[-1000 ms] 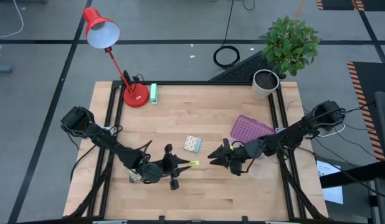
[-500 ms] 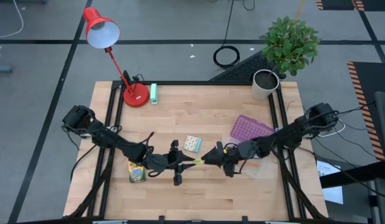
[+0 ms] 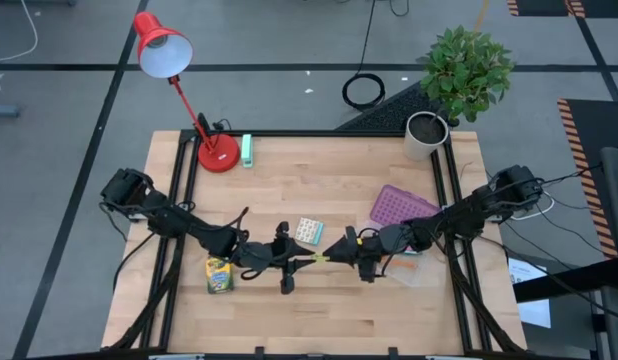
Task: Pack school essentials
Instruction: Put the eraser into the supply box
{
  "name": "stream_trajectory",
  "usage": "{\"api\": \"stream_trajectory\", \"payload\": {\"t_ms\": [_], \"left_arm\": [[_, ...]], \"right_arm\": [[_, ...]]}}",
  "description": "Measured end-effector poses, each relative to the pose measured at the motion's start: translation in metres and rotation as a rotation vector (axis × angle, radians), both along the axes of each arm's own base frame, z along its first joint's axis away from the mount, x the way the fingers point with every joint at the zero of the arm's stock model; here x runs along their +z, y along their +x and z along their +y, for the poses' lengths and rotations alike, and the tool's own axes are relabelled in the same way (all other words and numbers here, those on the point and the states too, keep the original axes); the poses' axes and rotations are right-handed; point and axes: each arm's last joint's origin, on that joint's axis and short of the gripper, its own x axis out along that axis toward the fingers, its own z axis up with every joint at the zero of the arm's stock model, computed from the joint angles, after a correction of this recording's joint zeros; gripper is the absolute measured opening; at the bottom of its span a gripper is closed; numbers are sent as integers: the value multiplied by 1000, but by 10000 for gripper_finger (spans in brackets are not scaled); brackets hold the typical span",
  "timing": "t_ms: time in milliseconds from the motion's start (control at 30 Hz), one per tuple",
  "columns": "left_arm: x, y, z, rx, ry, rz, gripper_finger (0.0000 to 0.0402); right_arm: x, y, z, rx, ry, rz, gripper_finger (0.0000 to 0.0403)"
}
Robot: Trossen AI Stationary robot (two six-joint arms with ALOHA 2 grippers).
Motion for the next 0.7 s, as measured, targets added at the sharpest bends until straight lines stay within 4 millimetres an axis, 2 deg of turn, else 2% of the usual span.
{"api": "stream_trajectory", "payload": {"t_ms": [200, 700], "left_arm": [[0, 0, 0, 0, 0, 0, 88], [3, 1, -1, -20, -27, -28, 88]], "right_arm": [[-1, 0, 0, 16, 0, 12, 88], [-2, 0, -1, 9, 26, 28, 20]]}}
